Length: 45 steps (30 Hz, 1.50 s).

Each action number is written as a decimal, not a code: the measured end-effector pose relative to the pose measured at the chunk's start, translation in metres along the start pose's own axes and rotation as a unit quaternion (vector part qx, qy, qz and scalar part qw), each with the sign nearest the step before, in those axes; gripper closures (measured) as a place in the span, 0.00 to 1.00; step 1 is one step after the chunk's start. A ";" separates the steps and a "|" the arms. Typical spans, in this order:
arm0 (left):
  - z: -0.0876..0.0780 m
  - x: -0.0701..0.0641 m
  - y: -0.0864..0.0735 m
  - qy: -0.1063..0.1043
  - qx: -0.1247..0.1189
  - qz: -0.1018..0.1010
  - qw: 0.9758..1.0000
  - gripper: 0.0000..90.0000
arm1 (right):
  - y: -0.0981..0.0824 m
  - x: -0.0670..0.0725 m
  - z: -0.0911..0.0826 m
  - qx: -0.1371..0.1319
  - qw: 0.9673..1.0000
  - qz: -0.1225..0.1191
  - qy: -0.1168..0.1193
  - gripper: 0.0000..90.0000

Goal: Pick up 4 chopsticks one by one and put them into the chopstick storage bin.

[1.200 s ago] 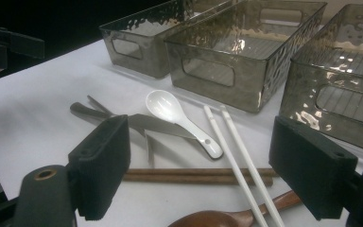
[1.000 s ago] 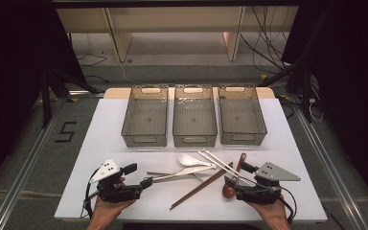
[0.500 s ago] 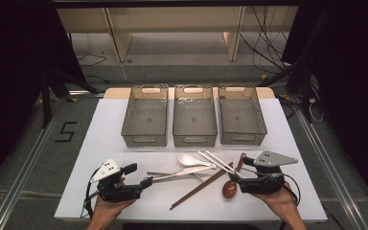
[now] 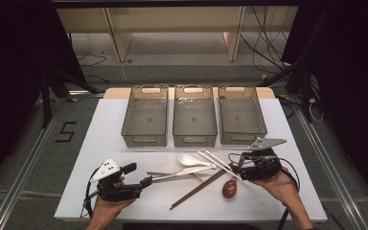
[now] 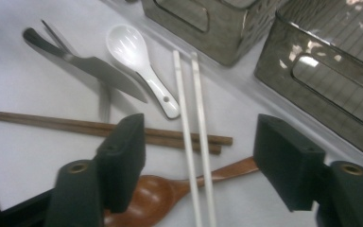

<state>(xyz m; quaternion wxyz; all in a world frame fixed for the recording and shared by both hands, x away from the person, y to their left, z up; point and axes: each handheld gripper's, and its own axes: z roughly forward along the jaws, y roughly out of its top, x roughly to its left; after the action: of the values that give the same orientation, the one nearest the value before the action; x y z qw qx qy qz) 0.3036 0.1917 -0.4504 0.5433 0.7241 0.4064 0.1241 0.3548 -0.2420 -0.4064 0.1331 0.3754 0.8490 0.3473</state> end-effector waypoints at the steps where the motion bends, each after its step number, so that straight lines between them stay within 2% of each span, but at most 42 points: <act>1: 0.000 0.000 0.000 0.000 0.000 0.000 1.000 0.18 | 0.001 -0.002 0.003 0.008 1.000 0.001 -0.001 0.43; 5: 0.000 0.000 0.000 0.000 0.000 0.001 1.000 0.18 | 0.004 -0.008 0.017 0.059 0.998 0.000 0.006 0.47; 6: 0.000 0.000 0.000 0.001 0.000 0.002 1.000 0.18 | 0.004 -0.008 0.017 0.059 0.998 0.000 0.006 0.47; 7: 0.000 0.000 0.000 0.000 0.001 0.001 1.000 0.18 | 0.004 -0.010 0.025 0.079 0.997 -0.006 0.002 0.51; 9: 0.000 0.000 0.000 0.001 0.001 0.002 1.000 0.18 | 0.005 -0.012 0.031 0.099 0.995 -0.007 0.000 0.55; 16: 0.000 0.000 0.000 0.001 0.001 0.004 1.000 0.18 | 0.005 -0.019 0.049 0.150 0.989 -0.013 0.009 0.68; 17: 0.000 0.000 0.000 0.001 0.001 0.004 1.000 0.18 | 0.005 -0.019 0.049 0.150 0.989 -0.013 0.009 0.68; 19: 0.000 0.000 0.000 0.001 0.000 0.004 1.000 0.18 | 0.005 -0.020 0.054 0.162 0.987 -0.019 0.010 0.74; 24: 0.000 0.000 0.000 0.001 0.000 0.004 1.000 0.18 | 0.007 -0.018 0.060 0.180 0.983 -0.026 0.015 0.78; 35: 0.000 0.000 0.001 0.001 -0.001 0.002 1.000 0.18 | 0.009 -0.019 0.067 0.196 0.980 -0.027 0.015 0.85; 40: 0.000 0.000 0.001 0.001 0.000 0.005 1.000 0.18 | 0.011 -0.017 0.070 0.207 0.978 -0.031 0.017 0.87; 42: 0.000 -0.001 0.001 0.001 0.000 0.004 1.000 0.18 | 0.012 -0.014 0.073 0.219 0.975 -0.038 0.017 0.88; 45: 0.000 0.000 0.001 0.001 -0.002 0.003 1.000 0.18 | 0.013 -0.012 0.078 0.228 0.973 -0.044 0.013 0.92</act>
<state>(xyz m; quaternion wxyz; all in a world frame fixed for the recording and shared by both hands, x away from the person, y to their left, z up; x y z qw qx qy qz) 0.3036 0.1914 -0.4494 0.5438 0.7243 0.4043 0.1270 0.4079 -0.2068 -0.4545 0.0479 0.3534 0.9231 0.1437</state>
